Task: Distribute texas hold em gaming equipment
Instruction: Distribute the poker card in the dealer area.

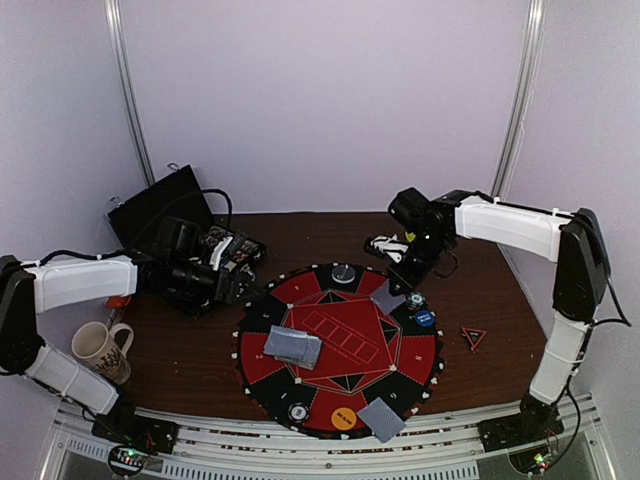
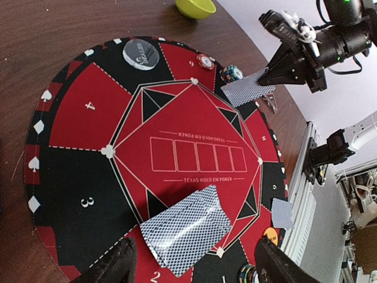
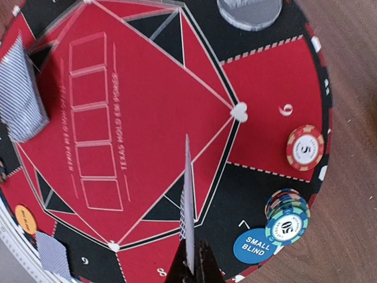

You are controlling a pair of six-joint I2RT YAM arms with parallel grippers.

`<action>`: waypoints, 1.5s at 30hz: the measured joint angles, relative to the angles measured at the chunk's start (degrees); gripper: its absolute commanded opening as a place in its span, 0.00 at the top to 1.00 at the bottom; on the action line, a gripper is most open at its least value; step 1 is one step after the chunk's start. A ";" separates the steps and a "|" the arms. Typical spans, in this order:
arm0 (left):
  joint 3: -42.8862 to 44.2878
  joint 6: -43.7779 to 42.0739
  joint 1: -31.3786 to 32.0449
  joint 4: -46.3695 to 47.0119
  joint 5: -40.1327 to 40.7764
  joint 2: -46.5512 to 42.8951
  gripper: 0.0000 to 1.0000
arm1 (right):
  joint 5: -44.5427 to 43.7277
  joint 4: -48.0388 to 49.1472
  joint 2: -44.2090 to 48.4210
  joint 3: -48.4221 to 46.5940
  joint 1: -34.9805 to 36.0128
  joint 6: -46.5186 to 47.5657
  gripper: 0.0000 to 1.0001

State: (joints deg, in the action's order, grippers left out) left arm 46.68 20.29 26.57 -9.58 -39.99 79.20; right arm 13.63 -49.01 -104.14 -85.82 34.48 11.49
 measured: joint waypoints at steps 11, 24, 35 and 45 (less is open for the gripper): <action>0.11 -2.03 0.00 -2.47 2.08 0.15 0.29 | -10.29 -10.99 -19.02 -20.55 0.04 4.39 1.00; 0.11 -3.08 0.00 -2.58 2.73 0.15 0.29 | -22.01 -11.41 -27.02 -29.22 1.20 9.29 1.00; 0.11 -3.34 0.00 -2.56 2.97 0.15 0.29 | -29.59 -7.02 -27.56 -29.29 2.93 15.08 1.00; 0.11 -3.52 0.00 -2.58 3.19 0.15 0.29 | -32.00 -3.98 -30.97 -31.91 2.95 18.45 1.00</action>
State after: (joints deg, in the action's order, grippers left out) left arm 46.78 16.78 26.57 -12.16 -36.80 79.35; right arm -18.37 -52.99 -135.11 -117.73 37.43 29.93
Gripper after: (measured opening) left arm 0.712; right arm 0.008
